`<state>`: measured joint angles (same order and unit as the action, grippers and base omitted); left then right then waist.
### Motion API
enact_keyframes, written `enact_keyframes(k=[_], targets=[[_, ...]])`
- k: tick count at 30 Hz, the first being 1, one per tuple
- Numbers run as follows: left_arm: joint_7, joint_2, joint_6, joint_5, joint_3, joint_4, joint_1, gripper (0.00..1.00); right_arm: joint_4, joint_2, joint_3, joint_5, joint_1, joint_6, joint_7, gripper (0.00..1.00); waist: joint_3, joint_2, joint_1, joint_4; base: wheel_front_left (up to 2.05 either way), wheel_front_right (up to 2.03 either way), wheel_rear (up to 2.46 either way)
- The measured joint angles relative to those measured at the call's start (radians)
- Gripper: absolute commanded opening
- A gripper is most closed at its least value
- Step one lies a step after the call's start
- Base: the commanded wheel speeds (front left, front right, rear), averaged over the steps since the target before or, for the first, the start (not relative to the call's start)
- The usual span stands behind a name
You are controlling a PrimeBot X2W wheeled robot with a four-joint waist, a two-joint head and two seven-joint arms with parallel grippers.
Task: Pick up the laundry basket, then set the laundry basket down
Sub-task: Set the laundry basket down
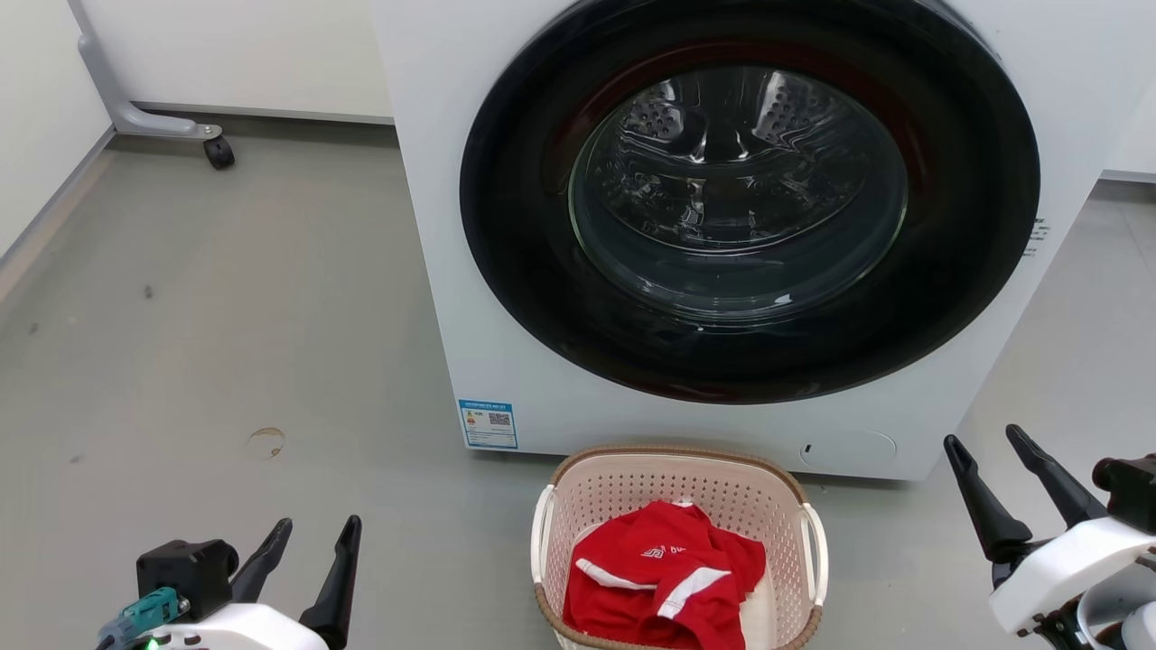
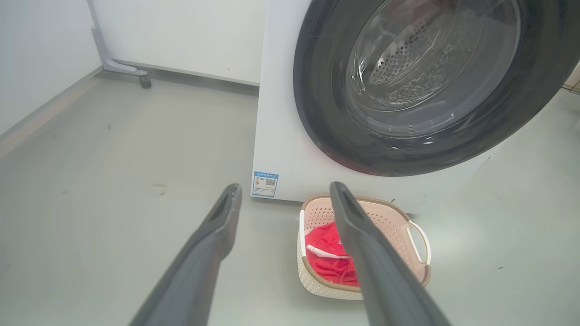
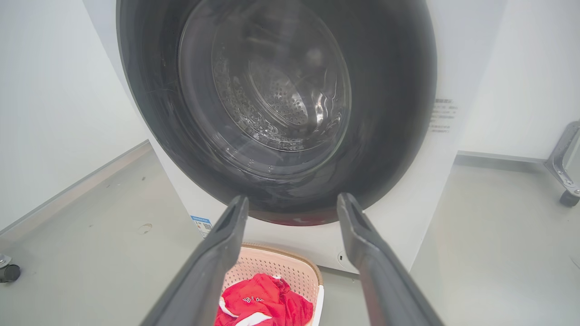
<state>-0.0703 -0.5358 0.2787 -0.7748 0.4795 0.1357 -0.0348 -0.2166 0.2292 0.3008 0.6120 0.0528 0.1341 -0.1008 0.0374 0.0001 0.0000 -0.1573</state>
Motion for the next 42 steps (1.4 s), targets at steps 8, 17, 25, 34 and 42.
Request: enact_keyframes(k=[8, 17, 25, 34, 42], targets=[[0.009, -0.001, 0.000, 0.000, -0.002, -0.003, 0.000, 1.00, 0.000, -0.012, -0.001, -0.002, 0.000, 0.000, 0.000, 1.00, -0.002, 0.0000, 0.0000, 0.002, 0.00, 0.00, 0.00], [0.010, -0.007, 0.000, -0.001, -0.008, -0.012, 0.000, 1.00, -0.001, -0.013, -0.001, -0.006, 0.000, 0.000, 0.000, 1.00, -0.002, 0.0000, 0.0000, 0.004, 0.00, 0.00, 0.00], [0.019, -0.011, 0.007, -0.001, -0.010, -0.012, 0.000, 1.00, -0.006, -0.019, -0.016, -0.015, 0.000, 0.000, -0.011, 1.00, 0.000, 0.0000, 0.0000, 0.006, 0.00, 0.00, 0.00], [0.019, -0.016, 0.007, -0.003, -0.014, -0.012, -0.001, 1.00, -0.007, -0.021, -0.034, -0.023, 0.000, 0.000, -0.011, 1.00, 0.000, 0.0000, 0.0000, 0.012, 0.00, 0.00, 0.00], [0.022, -0.018, 0.007, -0.007, -0.016, -0.013, -0.001, 1.00, -0.007, -0.024, -0.035, -0.024, 0.000, 0.000, -0.011, 1.00, 0.001, 0.0000, 0.0000, 0.014, 0.00, 0.00, 0.00]])
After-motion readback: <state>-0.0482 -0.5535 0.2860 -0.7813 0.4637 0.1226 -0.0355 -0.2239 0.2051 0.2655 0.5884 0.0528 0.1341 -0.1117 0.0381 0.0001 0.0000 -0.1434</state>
